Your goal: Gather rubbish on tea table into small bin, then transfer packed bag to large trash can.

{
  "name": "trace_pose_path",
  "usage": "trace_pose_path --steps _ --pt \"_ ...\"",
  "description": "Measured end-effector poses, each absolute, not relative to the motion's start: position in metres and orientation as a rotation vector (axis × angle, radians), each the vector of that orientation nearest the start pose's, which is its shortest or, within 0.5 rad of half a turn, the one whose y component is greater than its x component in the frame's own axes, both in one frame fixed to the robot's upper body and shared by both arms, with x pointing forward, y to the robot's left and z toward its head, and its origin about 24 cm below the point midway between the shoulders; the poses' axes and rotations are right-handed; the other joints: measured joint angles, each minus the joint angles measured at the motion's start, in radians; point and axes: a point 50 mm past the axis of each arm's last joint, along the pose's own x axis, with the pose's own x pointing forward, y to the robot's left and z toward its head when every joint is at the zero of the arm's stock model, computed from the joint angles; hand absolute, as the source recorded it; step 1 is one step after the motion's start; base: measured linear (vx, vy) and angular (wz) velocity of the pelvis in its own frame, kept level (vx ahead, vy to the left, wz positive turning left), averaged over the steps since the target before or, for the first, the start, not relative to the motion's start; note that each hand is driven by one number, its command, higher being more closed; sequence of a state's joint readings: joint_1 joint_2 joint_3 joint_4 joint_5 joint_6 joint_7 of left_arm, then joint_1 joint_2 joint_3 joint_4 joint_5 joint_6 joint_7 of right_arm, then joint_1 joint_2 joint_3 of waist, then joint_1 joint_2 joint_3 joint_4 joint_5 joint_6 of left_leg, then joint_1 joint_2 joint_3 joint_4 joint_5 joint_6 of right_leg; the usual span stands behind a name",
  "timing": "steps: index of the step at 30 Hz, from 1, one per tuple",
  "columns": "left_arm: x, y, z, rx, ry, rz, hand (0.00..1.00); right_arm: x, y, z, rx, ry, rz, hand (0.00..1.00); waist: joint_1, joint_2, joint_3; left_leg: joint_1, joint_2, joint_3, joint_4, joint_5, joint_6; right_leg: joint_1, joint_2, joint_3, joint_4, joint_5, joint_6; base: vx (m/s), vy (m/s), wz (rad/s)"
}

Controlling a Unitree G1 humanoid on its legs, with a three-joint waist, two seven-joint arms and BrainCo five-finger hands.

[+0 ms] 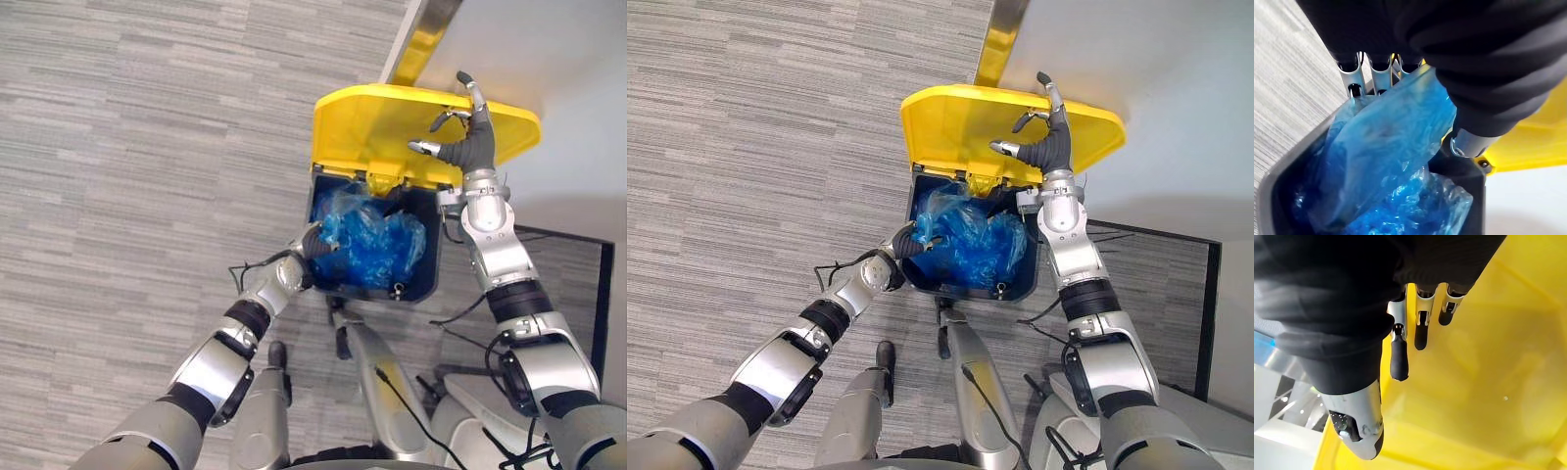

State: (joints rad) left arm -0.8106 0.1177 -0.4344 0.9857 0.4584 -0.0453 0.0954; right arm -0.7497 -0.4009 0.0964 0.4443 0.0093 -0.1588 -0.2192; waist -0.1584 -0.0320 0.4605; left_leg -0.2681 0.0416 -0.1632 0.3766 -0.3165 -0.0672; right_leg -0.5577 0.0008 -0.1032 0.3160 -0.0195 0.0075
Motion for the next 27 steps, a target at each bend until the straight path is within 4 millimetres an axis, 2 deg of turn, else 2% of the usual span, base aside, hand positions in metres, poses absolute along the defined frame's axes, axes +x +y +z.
trace_pose_path --steps 2,5,8,10,12,17,22,25,27 --pt "0.371 0.078 0.057 1.002 0.009 -0.355 0.0 0.368 -0.183 0.2 -0.394 -0.5 -0.126 0.0 -0.005 0.0 0.0 0.004 0.002 -0.023 -0.012 0.011 -0.018 0.0 0.002 0.019 0.003 -0.004 -0.006 0.01 -0.046 0.29" --pt "0.371 0.078 0.056 1.018 0.008 -0.357 0.0 0.365 -0.182 0.199 -0.417 -0.506 -0.123 0.0 0.0 0.0 0.0 0.004 0.004 -0.029 -0.011 0.016 -0.027 0.0 0.002 0.009 0.003 -0.008 -0.009 -0.02 -0.056 0.11" --pt "0.37 0.076 0.062 1.005 -0.029 -0.356 0.0 0.358 -0.187 0.188 -0.445 -0.486 -0.119 0.0 0.002 0.0 0.0 0.0 0.009 -0.03 0.022 0.018 -0.039 0.017 0.004 -0.01 -0.004 -0.021 -0.009 -0.04 -0.038 0.12" --pt "0.367 0.074 0.069 0.969 -0.088 -0.358 0.0 0.353 -0.192 0.176 -0.473 -0.454 -0.12 0.0 0.004 0.0 0.0 0.001 0.01 -0.04 0.035 0.017 -0.037 0.036 0.003 -0.022 -0.009 -0.021 -0.009 -0.05 0.006 0.14" --pt "0.362 0.075 0.068 0.942 -0.111 -0.373 0.0 0.35 -0.194 0.171 -0.507 -0.442 -0.109 0.0 0.007 0.001 -0.001 -0.003 0.009 -0.043 0.036 0.016 -0.034 0.049 0.001 -0.024 -0.023 -0.014 -0.003 -0.07 0.032 0.08" --pt "0.353 0.091 0.058 0.924 -0.1 -0.382 0.0 0.348 -0.195 0.17 -0.533 -0.445 -0.104 0.0 0.008 0.002 -0.002 -0.005 0.009 -0.048 0.026 0.015 -0.028 0.057 0.002 -0.024 -0.051 0.003 0.0 0.0 0.009 0.0" --pt "0.338 0.097 0.059 0.784 -0.136 -0.405 0.0 0.342 -0.203 0.162 -0.574 -0.421 -0.104 0.0 0.014 0.016 -0.021 0.008 0.01 -0.052 0.011 0.017 -0.03 0.066 -0.002 -0.032 -0.047 0.003 -0.009 0.06 0.023 0.03" --pt "0.316 0.107 0.043 0.626 -0.095 -0.393 0.0 0.328 -0.213 0.132 -0.595 -0.327 -0.087 0.0 0.036 0.038 -0.08 0.048 0.015 -0.057 -0.024 0.019 -0.029 0.089 -0.002 -0.038 -0.038 -0.017 -0.037 0.12 0.019 0.09" --pt "0.299 0.131 0.025 0.517 -0.021 -0.327 0.0 0.316 -0.222 0.108 -0.63 -0.239 -0.076 0.0 0.041 0.066 -0.126 0.087 0.02 -0.076 -0.053 0.024 -0.027 0.125 -0.006 -0.058 -0.037 -0.034 -0.052 0.14 0.007 0.28"
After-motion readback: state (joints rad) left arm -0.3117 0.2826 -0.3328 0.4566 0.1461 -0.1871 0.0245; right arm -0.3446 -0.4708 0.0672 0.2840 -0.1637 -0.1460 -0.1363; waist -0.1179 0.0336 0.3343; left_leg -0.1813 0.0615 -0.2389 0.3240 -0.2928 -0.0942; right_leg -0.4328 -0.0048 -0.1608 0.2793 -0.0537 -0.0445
